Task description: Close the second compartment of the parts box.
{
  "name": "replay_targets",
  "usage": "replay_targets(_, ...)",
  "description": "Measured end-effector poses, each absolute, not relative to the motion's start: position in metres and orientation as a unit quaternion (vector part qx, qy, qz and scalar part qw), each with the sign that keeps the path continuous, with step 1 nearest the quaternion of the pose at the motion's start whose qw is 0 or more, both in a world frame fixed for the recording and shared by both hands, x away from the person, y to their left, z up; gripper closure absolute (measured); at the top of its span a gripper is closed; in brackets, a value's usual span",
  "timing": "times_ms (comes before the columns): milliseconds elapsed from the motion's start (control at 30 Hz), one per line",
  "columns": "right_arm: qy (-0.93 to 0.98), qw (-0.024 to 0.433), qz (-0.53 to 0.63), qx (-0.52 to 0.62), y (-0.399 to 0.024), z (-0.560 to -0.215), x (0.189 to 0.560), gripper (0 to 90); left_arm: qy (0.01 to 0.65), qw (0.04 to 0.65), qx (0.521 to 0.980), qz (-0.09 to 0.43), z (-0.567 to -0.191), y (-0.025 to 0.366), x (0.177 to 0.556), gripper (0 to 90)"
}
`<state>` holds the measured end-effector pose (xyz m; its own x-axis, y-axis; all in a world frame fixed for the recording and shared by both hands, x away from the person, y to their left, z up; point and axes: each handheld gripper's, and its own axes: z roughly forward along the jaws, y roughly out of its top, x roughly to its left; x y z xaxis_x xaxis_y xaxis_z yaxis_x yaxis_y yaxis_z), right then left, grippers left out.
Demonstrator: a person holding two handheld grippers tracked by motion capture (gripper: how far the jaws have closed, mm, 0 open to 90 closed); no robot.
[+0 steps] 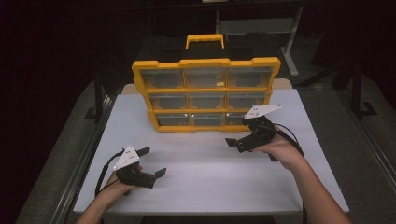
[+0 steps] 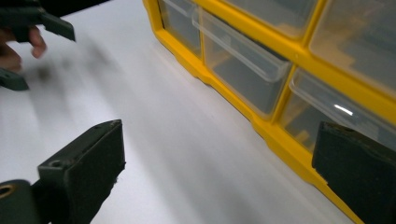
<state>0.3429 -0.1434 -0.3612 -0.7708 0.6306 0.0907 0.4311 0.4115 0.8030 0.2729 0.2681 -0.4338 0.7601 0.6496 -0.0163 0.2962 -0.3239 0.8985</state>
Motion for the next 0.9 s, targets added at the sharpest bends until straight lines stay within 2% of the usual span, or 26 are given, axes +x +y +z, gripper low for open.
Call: replay_targets(900, 0.819, 0.134, 0.429, 0.356, -0.172, -0.420, 0.307, 0.9, 0.295, 0.498, 0.796, 0.175, -0.434, 0.268, 0.272, 0.0)
